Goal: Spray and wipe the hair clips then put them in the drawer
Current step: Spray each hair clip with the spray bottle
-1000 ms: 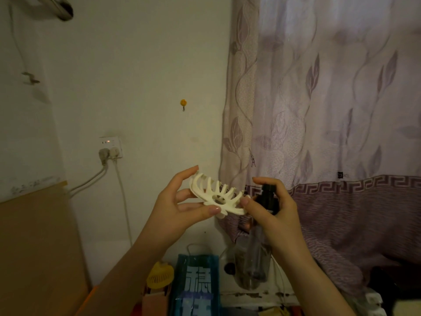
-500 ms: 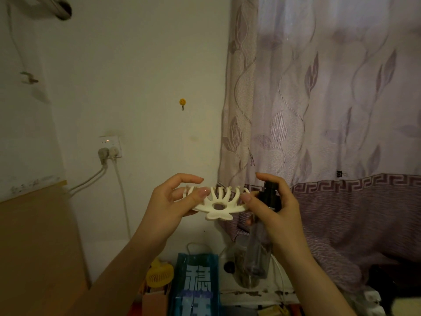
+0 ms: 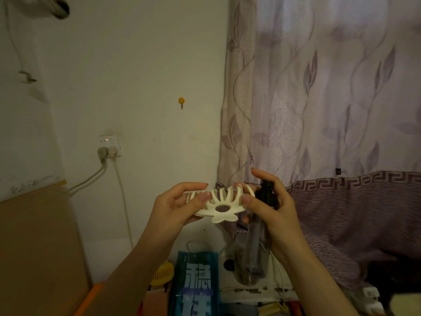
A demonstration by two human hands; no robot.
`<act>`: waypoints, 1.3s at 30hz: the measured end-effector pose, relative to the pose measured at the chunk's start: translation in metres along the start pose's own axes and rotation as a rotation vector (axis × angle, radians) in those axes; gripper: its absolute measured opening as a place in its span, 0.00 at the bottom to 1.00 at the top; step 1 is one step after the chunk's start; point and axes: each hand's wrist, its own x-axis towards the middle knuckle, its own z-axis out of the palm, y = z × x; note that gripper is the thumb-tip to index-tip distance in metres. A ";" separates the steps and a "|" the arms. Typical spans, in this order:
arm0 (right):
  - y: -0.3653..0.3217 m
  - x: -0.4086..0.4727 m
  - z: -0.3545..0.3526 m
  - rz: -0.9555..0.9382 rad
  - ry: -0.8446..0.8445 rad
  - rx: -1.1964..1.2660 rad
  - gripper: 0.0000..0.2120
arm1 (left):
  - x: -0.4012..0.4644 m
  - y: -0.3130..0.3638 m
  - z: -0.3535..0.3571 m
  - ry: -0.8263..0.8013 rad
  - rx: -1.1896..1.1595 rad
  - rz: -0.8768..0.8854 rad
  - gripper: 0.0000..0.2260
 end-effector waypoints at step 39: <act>0.004 -0.012 -0.001 -0.323 0.108 -0.402 0.08 | -0.011 -0.017 0.013 0.269 -0.214 0.138 0.19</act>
